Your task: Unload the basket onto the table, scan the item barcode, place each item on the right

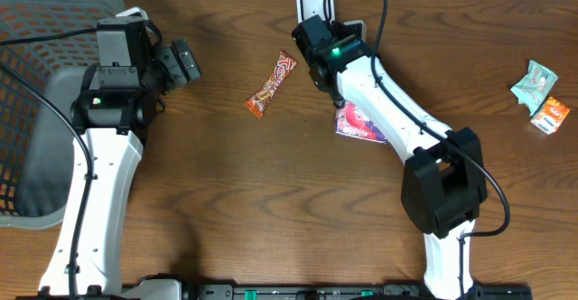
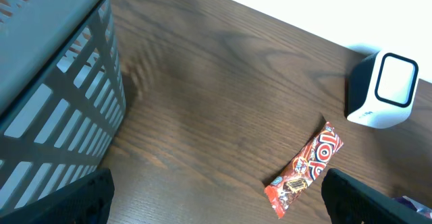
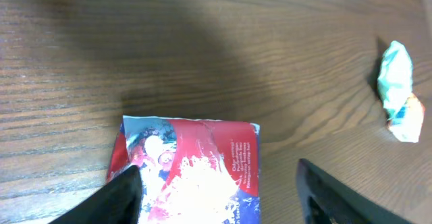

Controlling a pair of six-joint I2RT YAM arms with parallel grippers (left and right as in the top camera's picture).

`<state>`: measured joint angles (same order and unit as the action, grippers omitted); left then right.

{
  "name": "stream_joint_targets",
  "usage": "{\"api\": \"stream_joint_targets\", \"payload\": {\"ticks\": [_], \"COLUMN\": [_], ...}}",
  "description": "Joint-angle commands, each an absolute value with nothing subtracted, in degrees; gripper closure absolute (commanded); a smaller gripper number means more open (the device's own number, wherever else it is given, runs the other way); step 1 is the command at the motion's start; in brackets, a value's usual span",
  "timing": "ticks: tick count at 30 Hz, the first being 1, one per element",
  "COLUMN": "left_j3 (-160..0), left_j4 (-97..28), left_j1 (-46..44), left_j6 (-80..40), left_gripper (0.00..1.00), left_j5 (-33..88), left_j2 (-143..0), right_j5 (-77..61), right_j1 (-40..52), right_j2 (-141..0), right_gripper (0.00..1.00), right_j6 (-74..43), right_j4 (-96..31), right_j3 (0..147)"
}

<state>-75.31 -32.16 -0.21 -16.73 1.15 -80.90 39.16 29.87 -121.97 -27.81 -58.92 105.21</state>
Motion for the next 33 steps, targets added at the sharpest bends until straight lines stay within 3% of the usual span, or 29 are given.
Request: {"api": "stream_joint_targets", "payload": {"ticks": [1, 6, 11, 13, 21, 27, 33], "left_j3": [-75.99, -75.99, -75.99, -75.99, -75.99, -75.99, -75.99], "left_j4": [-32.14, -32.14, -32.14, -32.14, -32.16, -32.14, -32.14], "left_j1": [-0.19, -0.19, -0.19, -0.19, -0.19, -0.19, -0.19], "left_j6": [-16.82, -16.82, -16.82, -16.82, -16.82, -16.82, -16.82], "left_gripper": [0.02, 0.02, 0.02, 0.02, 0.02, 0.02, 0.02], "left_j5": [0.86, 0.86, 0.86, 0.86, 0.86, 0.86, 0.86], "left_j2": [-81.19, -81.19, -81.19, -81.19, -81.19, -81.19, -81.19], "right_j5": [33.85, 18.68, -17.39, -22.41, -35.55, -41.23, -43.29], "right_j1": [26.26, 18.55, 6.15, 3.49, -5.43, -5.3, -2.83], "right_j2": [-120.97, -121.3, -122.13, -122.17, -122.17, -122.17, -122.17], "right_gripper": [0.29, 0.23, 0.22, 0.21, 0.21, 0.18, 0.3], "right_j6": [-27.29, -26.63, -11.99, -9.78, -5.37, 3.68, 5.3], "right_j4": [-59.16, -57.56, -54.52, -55.18, -52.07, -43.44, -39.44], "right_j3": [106.08, 106.06, 105.97, 105.82, 101.73, 95.9, 89.71]}}
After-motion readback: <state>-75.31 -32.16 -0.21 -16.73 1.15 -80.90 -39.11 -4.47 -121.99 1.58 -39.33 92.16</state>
